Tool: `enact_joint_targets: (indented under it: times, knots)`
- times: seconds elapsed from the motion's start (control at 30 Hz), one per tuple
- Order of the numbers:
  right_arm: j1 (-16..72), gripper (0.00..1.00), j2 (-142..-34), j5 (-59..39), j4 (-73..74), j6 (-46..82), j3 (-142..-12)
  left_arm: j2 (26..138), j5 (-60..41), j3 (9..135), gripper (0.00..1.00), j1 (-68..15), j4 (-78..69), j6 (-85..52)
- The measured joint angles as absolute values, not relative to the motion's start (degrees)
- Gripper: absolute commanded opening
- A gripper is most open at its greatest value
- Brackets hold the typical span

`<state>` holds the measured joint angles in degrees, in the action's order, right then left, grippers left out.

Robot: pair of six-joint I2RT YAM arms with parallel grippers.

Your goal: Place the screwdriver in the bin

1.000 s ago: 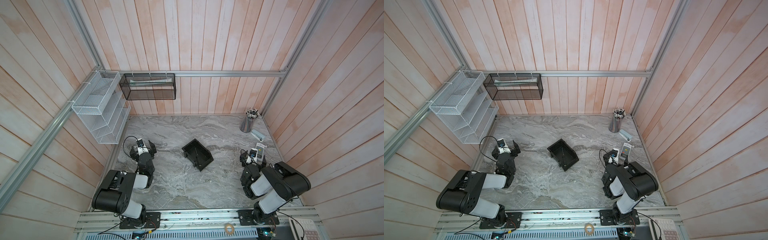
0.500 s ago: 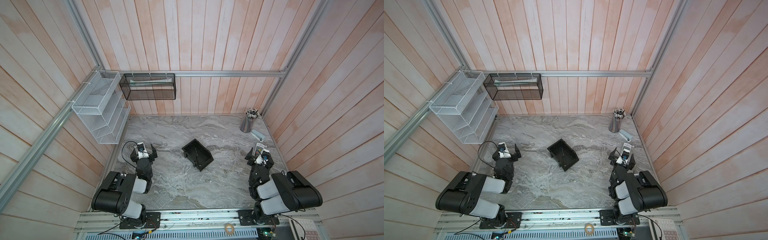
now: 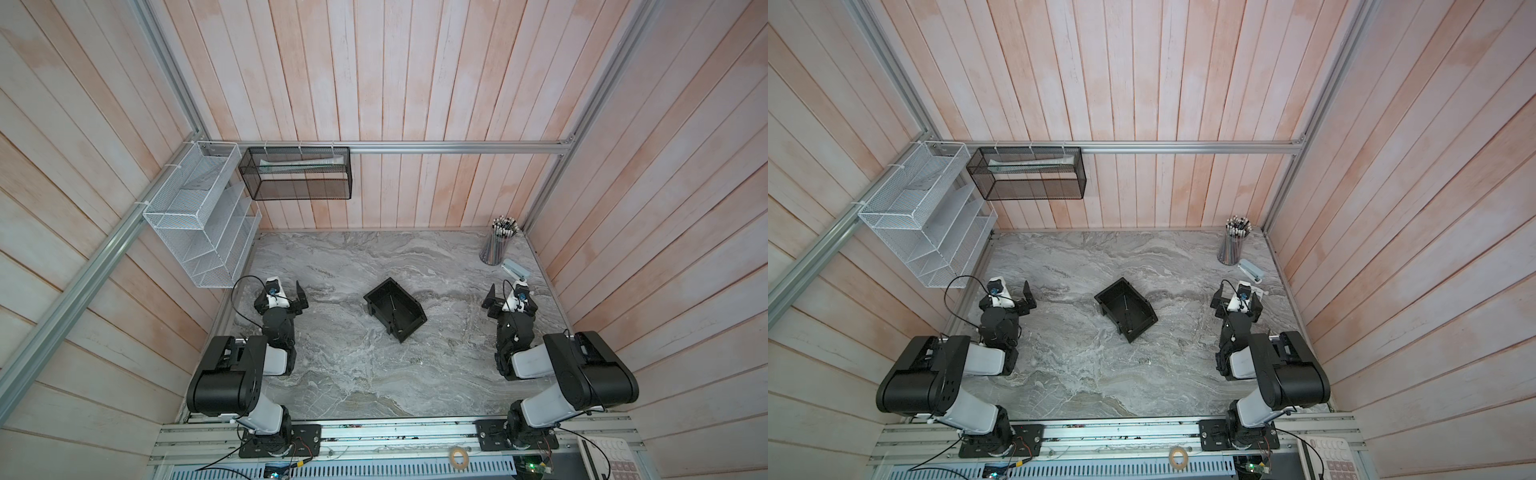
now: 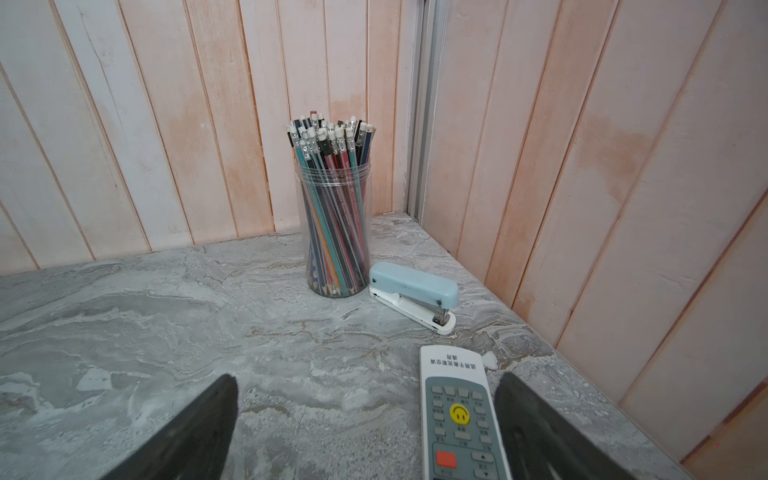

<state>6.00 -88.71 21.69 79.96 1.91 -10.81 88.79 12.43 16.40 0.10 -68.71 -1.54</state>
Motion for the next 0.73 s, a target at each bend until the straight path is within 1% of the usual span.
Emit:
enact_joint_targets:
  times: [0.2, 0.73]
  knots:
    - [5.9, 0.98, -88.7, 21.5, 78.5, 2.0, -10.8, 88.7, 10.5, 16.4, 1.0, 0.0, -65.3, -2.5]
    - [5.8, 0.98, -88.7, 21.0, 77.9, 2.0, -10.8, 88.7, 10.5, 16.4, 1.0, -0.1, -64.2, -2.6]
